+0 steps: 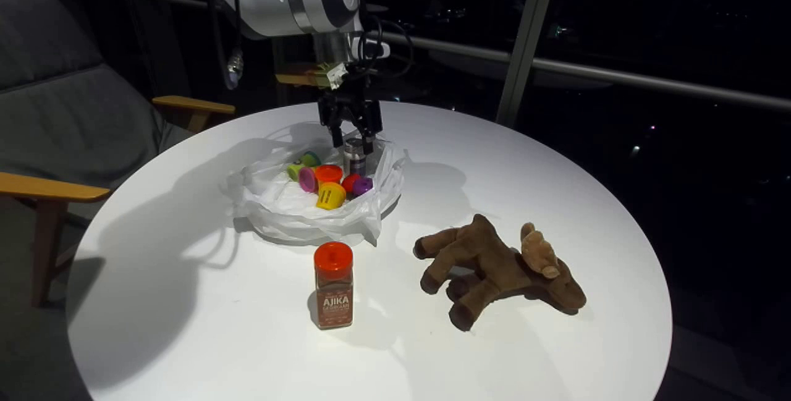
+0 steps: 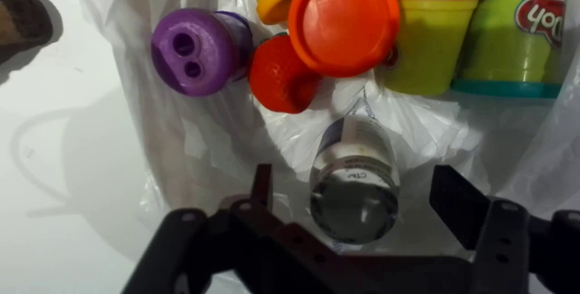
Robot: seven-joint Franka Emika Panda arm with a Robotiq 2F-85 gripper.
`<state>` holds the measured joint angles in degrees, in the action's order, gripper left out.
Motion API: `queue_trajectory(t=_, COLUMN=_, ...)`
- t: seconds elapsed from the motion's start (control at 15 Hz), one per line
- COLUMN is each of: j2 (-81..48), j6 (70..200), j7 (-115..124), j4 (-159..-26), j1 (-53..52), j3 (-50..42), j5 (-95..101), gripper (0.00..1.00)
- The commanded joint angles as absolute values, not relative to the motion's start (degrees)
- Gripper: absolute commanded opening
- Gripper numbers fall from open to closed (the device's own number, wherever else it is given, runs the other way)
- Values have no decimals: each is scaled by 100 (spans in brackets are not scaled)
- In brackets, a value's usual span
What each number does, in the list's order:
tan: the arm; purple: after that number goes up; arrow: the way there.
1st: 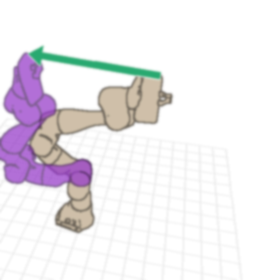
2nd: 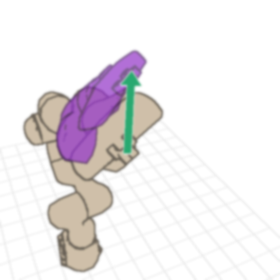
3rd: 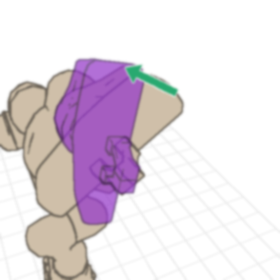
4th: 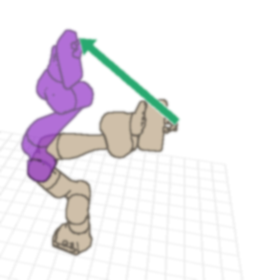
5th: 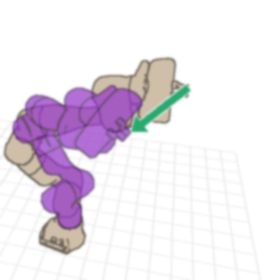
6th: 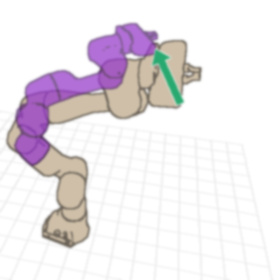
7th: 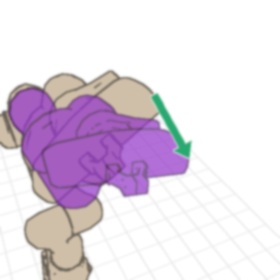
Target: Remove the objects from the plastic and put them on the table.
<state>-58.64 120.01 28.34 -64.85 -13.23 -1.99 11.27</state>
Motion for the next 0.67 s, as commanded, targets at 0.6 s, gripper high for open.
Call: queue_trajectory(t=0.6, j2=-5773, j6=11299, j7=2778, j4=-6033, j1=-1431, j3=-261, j5=820, gripper=20)
